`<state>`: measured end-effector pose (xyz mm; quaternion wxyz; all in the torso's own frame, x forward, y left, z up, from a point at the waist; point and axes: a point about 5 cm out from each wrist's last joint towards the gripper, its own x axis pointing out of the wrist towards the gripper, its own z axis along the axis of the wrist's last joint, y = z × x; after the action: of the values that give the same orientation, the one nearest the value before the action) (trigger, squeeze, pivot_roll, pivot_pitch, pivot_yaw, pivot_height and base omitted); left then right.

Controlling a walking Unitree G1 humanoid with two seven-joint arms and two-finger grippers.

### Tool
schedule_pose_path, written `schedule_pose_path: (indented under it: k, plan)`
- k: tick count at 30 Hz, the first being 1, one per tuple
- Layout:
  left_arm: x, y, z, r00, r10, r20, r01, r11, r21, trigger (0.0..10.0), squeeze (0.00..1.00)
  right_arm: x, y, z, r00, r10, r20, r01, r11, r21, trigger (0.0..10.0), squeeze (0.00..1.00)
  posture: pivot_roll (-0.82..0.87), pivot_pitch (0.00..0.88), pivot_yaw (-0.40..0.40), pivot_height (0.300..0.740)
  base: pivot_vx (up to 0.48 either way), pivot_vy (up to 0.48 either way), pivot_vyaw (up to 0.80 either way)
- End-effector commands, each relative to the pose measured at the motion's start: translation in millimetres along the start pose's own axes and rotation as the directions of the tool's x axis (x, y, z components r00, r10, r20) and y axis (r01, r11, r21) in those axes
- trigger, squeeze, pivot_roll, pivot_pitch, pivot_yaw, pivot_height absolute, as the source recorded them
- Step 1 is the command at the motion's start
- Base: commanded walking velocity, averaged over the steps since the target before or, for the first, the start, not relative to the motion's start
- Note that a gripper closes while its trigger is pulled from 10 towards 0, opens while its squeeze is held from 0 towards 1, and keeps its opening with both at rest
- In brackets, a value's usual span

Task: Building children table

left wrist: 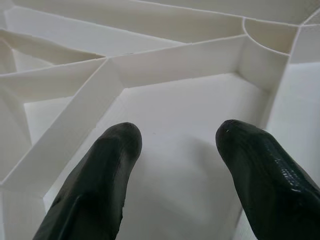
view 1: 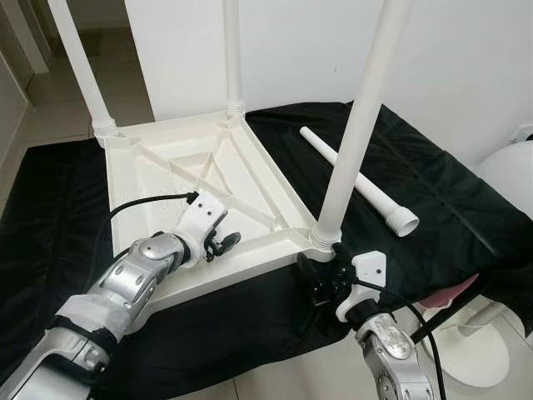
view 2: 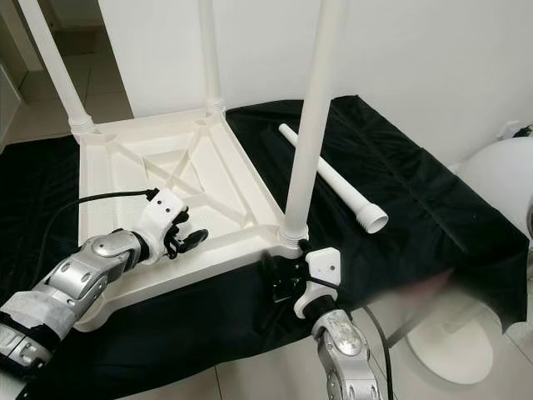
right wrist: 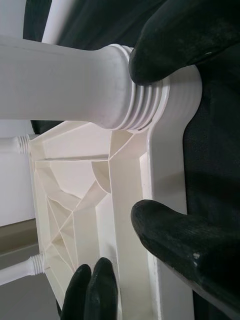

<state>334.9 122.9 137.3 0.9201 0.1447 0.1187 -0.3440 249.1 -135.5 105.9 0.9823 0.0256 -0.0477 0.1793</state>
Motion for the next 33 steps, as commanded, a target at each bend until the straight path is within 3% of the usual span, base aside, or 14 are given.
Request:
schedule_pose_path:
  k: [1, 8, 17, 26, 33]
  plan:
    - [1.5, 4.7, 8, 1.0, 0.009, 0.027, -0.008, 1.0, -0.024, 10.0, 0.0, 2.0, -0.1, 1, 1.0, 0.013, 0.012, -0.013, 1.0, -0.001, 10.0, 0.0, -0.07, 0.016, 0.023, 0.74, 0.0, 0.0, 0.0]
    - [5.5, 16.5, 20, 0.995, 0.067, 0.073, -0.063, 0.997, -0.054, 10.0, 0.0, 3.4, 0.6, 1, 1.0, 0.023, 0.02, -0.023, 1.0, -0.012, 10.0, 0.0, -0.07, 0.015, 0.017, 0.74, 0.0, 0.0, 0.0]
    - [6.7, 18.1, 21, 0.994, 0.073, 0.079, -0.069, 0.996, -0.058, 10.0, 0.0, 4.1, 1.0, 1, 0.999, 0.028, 0.024, -0.028, 1.0, -0.008, 10.0, 0.0, -0.07, 0.017, 0.017, 0.74, 0.0, 0.0, 0.0]
    - [9.9, 27.8, 20, 0.979, 0.185, 0.087, -0.168, 0.97, -0.176, 10.0, 0.0, 2.2, 4.7, 1, 0.999, 0.039, 0.029, -0.039, 0.999, -0.011, 10.0, 0.0, -0.07, 0.027, 0.016, 0.74, 0.0, 0.0, 0.0]
    - [15.7, 22.3, 21, 0.982, 0.166, 0.084, -0.152, 0.976, -0.153, 10.0, 0.0, -1.4, 6.6, 1, 0.996, 0.078, 0.036, -0.078, 0.997, -0.001, 10.0, 0.0, -0.07, 0.034, 0.012, 0.74, 0.0, 0.0, 0.0]
